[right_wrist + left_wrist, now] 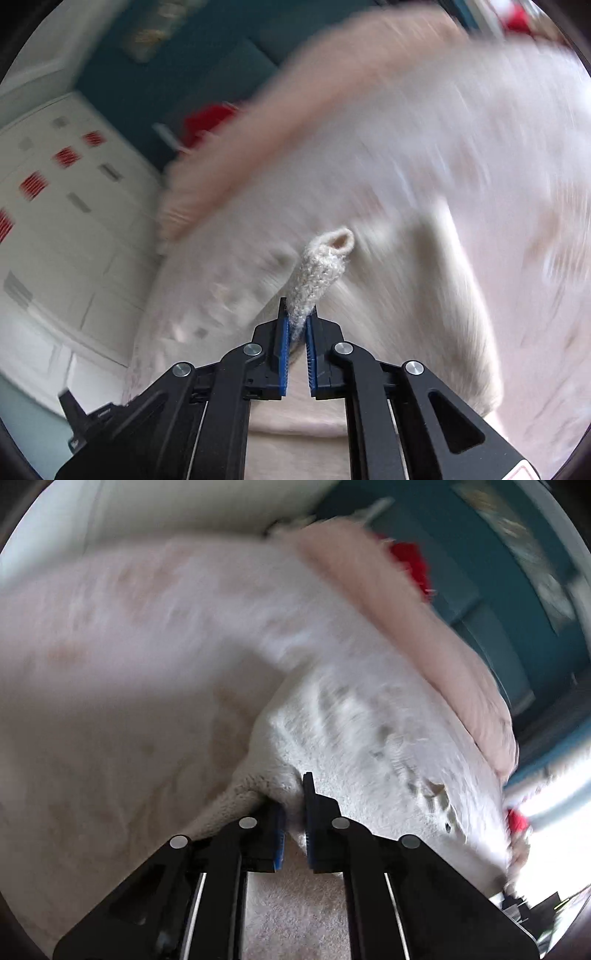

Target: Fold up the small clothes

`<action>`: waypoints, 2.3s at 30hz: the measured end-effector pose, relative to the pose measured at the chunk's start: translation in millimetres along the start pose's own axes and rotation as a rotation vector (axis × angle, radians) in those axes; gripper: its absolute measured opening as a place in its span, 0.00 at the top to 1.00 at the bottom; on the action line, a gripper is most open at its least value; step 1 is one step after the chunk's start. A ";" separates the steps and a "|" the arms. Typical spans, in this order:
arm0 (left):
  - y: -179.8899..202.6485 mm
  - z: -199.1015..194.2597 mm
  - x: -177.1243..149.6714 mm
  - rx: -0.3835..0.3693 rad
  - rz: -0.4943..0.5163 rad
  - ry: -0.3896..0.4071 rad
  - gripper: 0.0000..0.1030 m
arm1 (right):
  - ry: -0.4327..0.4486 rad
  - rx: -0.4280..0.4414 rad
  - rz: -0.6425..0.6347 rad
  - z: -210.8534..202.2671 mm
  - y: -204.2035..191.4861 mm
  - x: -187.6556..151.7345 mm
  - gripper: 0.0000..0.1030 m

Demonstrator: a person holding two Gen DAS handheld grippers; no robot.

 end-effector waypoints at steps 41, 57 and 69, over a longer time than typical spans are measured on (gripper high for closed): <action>-7.5 28.8 -36.7 0.271 0.332 -0.069 0.86 | -0.308 -0.355 -0.315 28.9 46.7 -94.6 1.00; -117.9 -146.8 -120.7 0.197 0.205 -0.199 0.43 | -0.381 -0.312 -0.224 -196.9 60.4 -208.5 0.57; -121.2 -149.7 -176.3 0.251 0.263 -0.251 0.46 | -0.420 -0.249 -0.059 -199.7 81.1 -258.0 0.75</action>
Point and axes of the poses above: each gripper's, at about its wrist camera, not at the fingertips, and z roughly the way its jaws point, y to its right, x to its top, the point moved 7 cm from there along z, roughly the way its jaws point, and after that the axes turned 5 degrees about -z, right-handed, at the moved point
